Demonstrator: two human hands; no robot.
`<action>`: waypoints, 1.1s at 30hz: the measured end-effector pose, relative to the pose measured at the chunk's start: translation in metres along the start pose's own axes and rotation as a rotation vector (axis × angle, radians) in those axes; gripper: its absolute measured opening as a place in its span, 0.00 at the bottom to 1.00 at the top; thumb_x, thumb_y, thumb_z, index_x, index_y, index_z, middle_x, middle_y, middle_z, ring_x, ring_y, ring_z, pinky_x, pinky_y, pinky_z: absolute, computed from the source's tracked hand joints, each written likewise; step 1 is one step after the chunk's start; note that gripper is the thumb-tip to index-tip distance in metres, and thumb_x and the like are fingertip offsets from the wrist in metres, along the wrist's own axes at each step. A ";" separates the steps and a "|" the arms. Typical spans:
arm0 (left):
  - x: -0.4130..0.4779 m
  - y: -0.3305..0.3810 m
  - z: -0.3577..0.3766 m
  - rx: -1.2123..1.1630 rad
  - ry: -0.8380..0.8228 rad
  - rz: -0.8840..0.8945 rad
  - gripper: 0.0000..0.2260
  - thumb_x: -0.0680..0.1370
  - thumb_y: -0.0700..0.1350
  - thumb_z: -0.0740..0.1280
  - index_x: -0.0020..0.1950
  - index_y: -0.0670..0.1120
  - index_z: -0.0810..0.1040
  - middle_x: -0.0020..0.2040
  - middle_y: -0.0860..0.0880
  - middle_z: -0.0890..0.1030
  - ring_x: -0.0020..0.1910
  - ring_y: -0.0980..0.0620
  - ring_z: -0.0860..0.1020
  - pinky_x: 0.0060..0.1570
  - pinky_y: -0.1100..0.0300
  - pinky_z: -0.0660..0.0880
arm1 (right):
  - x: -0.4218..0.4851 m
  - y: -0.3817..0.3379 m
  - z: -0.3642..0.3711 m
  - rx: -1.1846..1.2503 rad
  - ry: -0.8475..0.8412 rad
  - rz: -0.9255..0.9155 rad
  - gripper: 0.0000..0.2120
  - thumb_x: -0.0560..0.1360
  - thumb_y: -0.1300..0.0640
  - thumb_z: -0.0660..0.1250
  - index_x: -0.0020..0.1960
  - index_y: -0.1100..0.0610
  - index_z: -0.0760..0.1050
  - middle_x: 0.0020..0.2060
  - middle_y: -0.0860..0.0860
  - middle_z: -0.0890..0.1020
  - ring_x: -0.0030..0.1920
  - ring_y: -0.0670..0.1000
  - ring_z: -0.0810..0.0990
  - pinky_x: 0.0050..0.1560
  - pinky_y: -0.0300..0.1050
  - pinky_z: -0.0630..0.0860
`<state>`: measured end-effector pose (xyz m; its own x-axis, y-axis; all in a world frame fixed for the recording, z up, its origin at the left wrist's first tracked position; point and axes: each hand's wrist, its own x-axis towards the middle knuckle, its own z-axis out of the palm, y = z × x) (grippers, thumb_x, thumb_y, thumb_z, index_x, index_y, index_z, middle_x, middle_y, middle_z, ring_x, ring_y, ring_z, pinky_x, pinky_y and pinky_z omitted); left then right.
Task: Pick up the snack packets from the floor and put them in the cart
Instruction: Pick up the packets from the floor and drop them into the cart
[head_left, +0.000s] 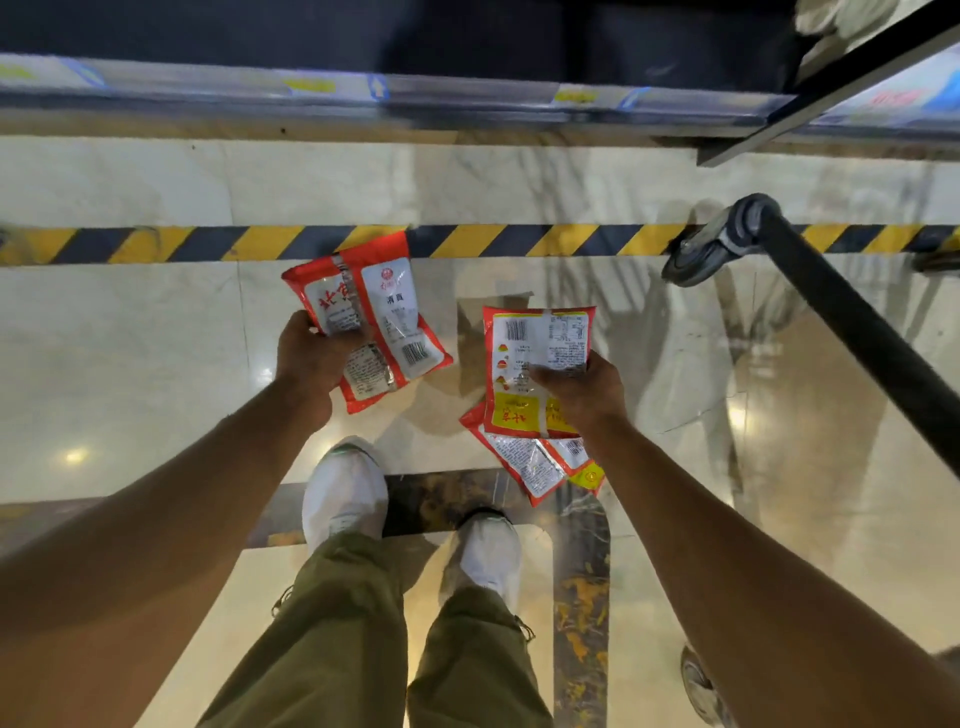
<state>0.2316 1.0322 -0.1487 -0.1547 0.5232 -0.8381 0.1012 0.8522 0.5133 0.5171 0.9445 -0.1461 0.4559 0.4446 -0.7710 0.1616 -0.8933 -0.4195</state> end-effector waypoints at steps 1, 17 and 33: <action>-0.015 0.007 -0.005 0.001 -0.007 0.019 0.24 0.74 0.42 0.78 0.69 0.48 0.76 0.62 0.48 0.84 0.60 0.42 0.83 0.61 0.36 0.79 | -0.014 -0.006 -0.006 0.006 -0.005 0.004 0.18 0.67 0.52 0.83 0.55 0.50 0.84 0.53 0.51 0.88 0.53 0.53 0.87 0.59 0.54 0.83; -0.393 0.250 -0.112 -0.066 -0.132 0.269 0.15 0.81 0.43 0.71 0.67 0.47 0.80 0.59 0.45 0.86 0.55 0.39 0.86 0.55 0.39 0.82 | -0.353 -0.192 -0.194 0.394 -0.087 -0.236 0.13 0.68 0.54 0.83 0.49 0.43 0.86 0.46 0.43 0.89 0.52 0.50 0.88 0.60 0.60 0.82; -0.791 0.325 -0.215 -0.187 -0.222 0.556 0.14 0.81 0.37 0.69 0.66 0.44 0.79 0.59 0.41 0.86 0.56 0.38 0.85 0.57 0.36 0.81 | -0.720 -0.275 -0.386 0.485 -0.070 -0.737 0.30 0.62 0.45 0.83 0.62 0.52 0.82 0.55 0.49 0.88 0.59 0.55 0.86 0.63 0.59 0.80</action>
<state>0.1753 0.8967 0.7209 0.0815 0.8920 -0.4445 -0.0688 0.4500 0.8904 0.4824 0.8442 0.7099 0.3249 0.9133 -0.2457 -0.0035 -0.2586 -0.9660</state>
